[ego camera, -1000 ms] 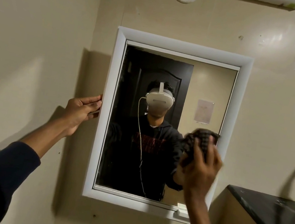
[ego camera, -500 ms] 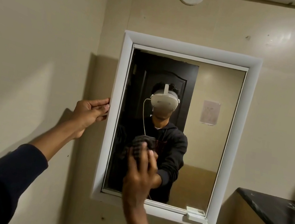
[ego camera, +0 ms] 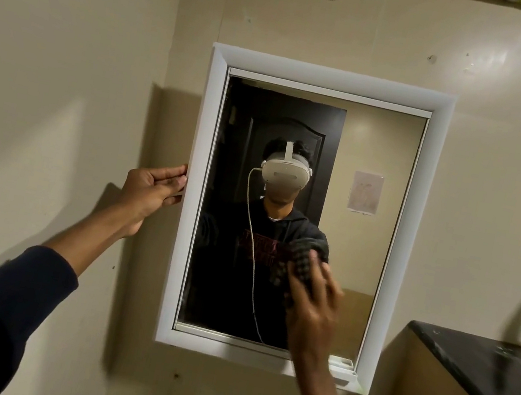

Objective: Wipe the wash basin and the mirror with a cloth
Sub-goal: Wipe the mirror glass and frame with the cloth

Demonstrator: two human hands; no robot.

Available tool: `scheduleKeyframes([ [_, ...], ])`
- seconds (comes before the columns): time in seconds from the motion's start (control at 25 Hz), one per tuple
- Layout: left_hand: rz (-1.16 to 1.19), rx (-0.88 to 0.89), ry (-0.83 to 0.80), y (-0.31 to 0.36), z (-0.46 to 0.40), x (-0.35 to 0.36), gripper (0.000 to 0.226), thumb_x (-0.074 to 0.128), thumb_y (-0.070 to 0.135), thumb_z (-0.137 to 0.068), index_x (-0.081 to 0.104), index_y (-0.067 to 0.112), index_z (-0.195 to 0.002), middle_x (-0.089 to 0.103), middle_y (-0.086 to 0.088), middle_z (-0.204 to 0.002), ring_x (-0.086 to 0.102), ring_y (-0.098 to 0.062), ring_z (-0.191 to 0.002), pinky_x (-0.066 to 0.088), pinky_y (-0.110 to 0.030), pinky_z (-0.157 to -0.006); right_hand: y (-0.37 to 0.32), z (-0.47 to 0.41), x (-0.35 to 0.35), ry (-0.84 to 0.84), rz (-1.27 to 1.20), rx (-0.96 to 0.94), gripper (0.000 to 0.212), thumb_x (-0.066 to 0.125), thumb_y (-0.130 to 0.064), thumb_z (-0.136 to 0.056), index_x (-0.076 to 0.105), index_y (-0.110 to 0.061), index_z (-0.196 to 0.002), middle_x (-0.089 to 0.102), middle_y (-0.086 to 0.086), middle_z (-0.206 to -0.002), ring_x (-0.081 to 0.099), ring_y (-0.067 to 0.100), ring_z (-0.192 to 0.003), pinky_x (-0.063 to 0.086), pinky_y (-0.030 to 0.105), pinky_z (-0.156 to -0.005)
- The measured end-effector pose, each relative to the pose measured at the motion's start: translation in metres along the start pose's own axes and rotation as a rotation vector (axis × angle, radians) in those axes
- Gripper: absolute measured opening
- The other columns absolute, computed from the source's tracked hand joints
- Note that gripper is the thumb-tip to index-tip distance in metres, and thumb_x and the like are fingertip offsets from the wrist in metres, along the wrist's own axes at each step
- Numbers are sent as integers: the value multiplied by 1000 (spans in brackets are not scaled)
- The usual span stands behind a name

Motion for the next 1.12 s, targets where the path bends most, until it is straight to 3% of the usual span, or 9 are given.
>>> scheduleKeyframes([
  [0.16, 5, 3, 22, 1, -1, -1, 36, 64, 3, -89, 62, 4, -126, 75, 9, -94, 72, 0, -81, 59, -19, -75, 72, 41, -52, 265, 60, 455, 39, 51, -10, -90, 63, -12, -127, 42, 11, -149, 42, 43, -122, 49, 50, -88],
  [0.28, -5, 4, 22, 0, 0, 0, 36, 64, 4, -90, 62, 4, -126, 73, 8, -95, 72, 0, -82, 59, -19, -76, 68, 65, -37, 323, 27, 636, 68, 49, 11, -69, 59, -15, -132, 39, 9, -152, 42, 41, -120, 46, 53, -88],
  [0.44, -34, 12, 7, 2, 2, 1, 36, 65, 6, -90, 62, 7, -126, 73, 7, -100, 72, -2, -90, 59, -24, -83, 18, 67, -5, 291, -100, 722, 69, 50, 11, -69, 60, -15, -131, 40, 11, -151, 43, 40, -119, 43, 52, -92],
  [0.52, -36, 13, 3, 2, 1, -1, 35, 65, 6, -90, 63, 9, -125, 73, 8, -99, 72, -3, -92, 58, -24, -84, -30, 65, 16, 166, -182, 577, 60, 56, 8, -71, 64, -14, -126, 43, 12, -149, 43, 40, -123, 43, 47, -96],
  [0.68, -51, 18, -2, 1, -2, -4, 35, 66, 7, -90, 63, 10, -125, 73, 3, -105, 71, -8, -98, 58, -27, -86, -144, 75, 73, -231, -236, -132, 30, 50, -11, -96, 70, -21, -117, 44, 1, -149, 42, 28, -131, 35, 34, -109],
  [0.76, -54, 17, -6, -1, -4, -5, 34, 66, 8, -89, 64, 12, -123, 73, 2, -109, 70, -11, -101, 58, -29, -88, -163, 84, 87, -324, -212, -376, 29, 43, -23, -104, 70, -22, -116, 43, -3, -149, 44, 25, -131, 35, 31, -110],
  [0.92, -20, 22, 12, -2, -4, -5, 28, 66, 7, -89, 67, 15, -116, 74, 5, -105, 71, -11, -101, 59, -29, -86, -137, 88, 77, -447, -234, -574, 30, 44, -23, -103, 72, -23, -111, 51, -2, -144, 51, 27, -127, 49, 37, -98],
  [1.04, -8, 23, 28, -3, -4, -5, 24, 66, 7, -89, 70, 20, -109, 76, 14, -90, 72, -6, -95, 59, -24, -82, -93, 95, 57, -529, -139, -651, 38, 35, -26, -105, 72, -25, -113, 47, -4, -146, 45, 25, -132, 46, 36, -101],
  [1.12, -3, 22, 38, -4, -4, -5, 24, 66, 6, -89, 70, 21, -108, 77, 15, -86, 72, -4, -92, 59, -23, -81, -56, 100, 35, -466, -131, -589, 47, 26, -32, -107, 70, -23, -115, 44, -11, -148, 38, 15, -137, 38, 27, -108],
])
Point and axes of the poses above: each hand's wrist, its own z-axis away from the middle knuckle, its own x-axis out of the palm, y = z × x, the point moved 9 cm from there along -z, towards the middle knuckle
